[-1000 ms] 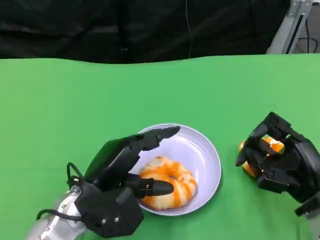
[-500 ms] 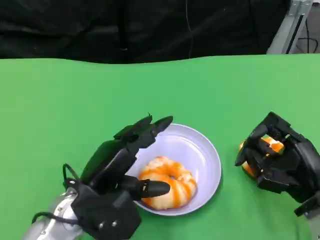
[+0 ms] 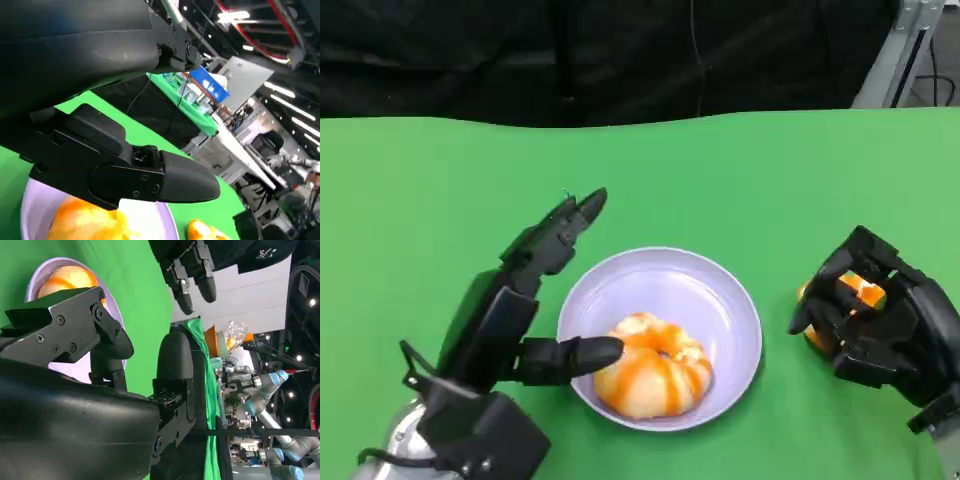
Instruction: Grasp the bread from the table and place it into the plate.
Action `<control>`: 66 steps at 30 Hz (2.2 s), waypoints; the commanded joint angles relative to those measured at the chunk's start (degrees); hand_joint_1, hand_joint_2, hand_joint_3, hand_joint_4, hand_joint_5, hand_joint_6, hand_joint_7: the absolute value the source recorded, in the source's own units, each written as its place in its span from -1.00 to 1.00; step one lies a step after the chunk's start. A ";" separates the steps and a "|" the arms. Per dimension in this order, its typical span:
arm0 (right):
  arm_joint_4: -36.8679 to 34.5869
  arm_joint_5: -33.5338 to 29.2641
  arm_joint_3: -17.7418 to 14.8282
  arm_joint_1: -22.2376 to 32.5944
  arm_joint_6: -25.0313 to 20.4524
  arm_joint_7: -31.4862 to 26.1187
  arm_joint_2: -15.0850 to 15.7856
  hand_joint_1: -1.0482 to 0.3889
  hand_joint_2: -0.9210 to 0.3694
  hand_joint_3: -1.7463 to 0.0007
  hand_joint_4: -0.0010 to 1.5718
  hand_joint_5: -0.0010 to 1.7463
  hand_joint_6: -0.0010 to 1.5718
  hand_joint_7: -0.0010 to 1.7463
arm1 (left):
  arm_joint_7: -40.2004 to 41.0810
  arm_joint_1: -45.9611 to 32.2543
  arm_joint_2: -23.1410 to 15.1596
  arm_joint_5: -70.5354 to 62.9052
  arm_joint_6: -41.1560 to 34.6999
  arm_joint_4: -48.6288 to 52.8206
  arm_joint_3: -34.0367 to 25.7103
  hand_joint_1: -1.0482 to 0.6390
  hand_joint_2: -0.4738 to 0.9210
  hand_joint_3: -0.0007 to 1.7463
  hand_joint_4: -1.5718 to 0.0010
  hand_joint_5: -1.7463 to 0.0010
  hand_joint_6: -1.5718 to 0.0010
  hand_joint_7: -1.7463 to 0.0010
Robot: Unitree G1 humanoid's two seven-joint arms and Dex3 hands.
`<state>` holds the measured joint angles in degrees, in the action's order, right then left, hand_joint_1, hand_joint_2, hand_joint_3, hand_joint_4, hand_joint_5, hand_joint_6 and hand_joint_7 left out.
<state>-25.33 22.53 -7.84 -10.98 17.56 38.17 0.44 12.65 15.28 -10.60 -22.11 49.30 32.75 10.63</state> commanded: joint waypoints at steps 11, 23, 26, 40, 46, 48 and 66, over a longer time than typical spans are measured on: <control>1.28 0.75 -0.29 0.12 -1.41 0.25 0.80 0.66 -0.60 -0.35 -0.41 1.00 -0.54 0.85 | -3.20 -4.33 -0.55 8.25 5.98 -0.07 -4.60 -0.95 1.00 -0.61 0.65 0.95 0.70 0.97; 0.73 0.16 -0.25 0.04 -0.62 0.47 0.91 0.64 -0.56 -0.35 -0.40 1.00 -0.54 0.87 | -8.11 -6.34 0.50 17.12 12.77 5.96 -8.14 -0.81 1.00 -0.67 0.49 0.96 0.56 0.97; 0.50 0.10 -0.26 0.00 -0.49 0.61 0.96 0.63 -0.55 -0.35 -0.39 1.00 -0.54 0.87 | -10.97 -7.01 0.56 20.36 13.25 6.69 -8.74 -0.80 1.00 -0.67 0.48 0.96 0.55 0.97; 0.33 0.26 -0.62 -0.07 -0.62 0.95 1.17 0.60 -0.55 -0.36 -0.40 1.00 -0.54 0.85 | -20.91 -8.87 2.91 30.36 12.70 6.53 -11.69 -0.78 1.00 -0.70 0.39 0.96 0.53 0.98; -0.34 0.66 -0.93 -0.60 -0.34 1.40 1.18 0.62 -0.55 -0.35 -0.40 1.00 -0.54 0.84 | -21.99 -9.24 3.46 31.37 13.23 7.36 -14.19 -0.65 1.00 -0.71 0.33 0.96 0.50 0.98; -0.28 0.87 -1.01 -0.66 -0.60 1.44 1.05 0.63 -0.56 -0.35 -0.40 1.00 -0.53 0.84 | -22.38 -9.21 3.67 31.47 13.37 7.59 -14.85 -0.56 1.00 -0.70 0.31 0.96 0.48 0.98; -1.00 0.74 -1.51 -0.93 0.22 1.80 1.10 0.63 -0.60 -0.29 -0.42 1.00 -0.53 0.82 | -23.52 -8.86 4.92 30.63 12.65 8.61 -17.50 -0.46 1.00 -0.71 0.24 0.96 0.42 0.98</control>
<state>-25.93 22.81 -8.60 -11.00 16.77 39.78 0.63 -10.48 6.45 -5.39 8.75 62.09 40.77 -6.37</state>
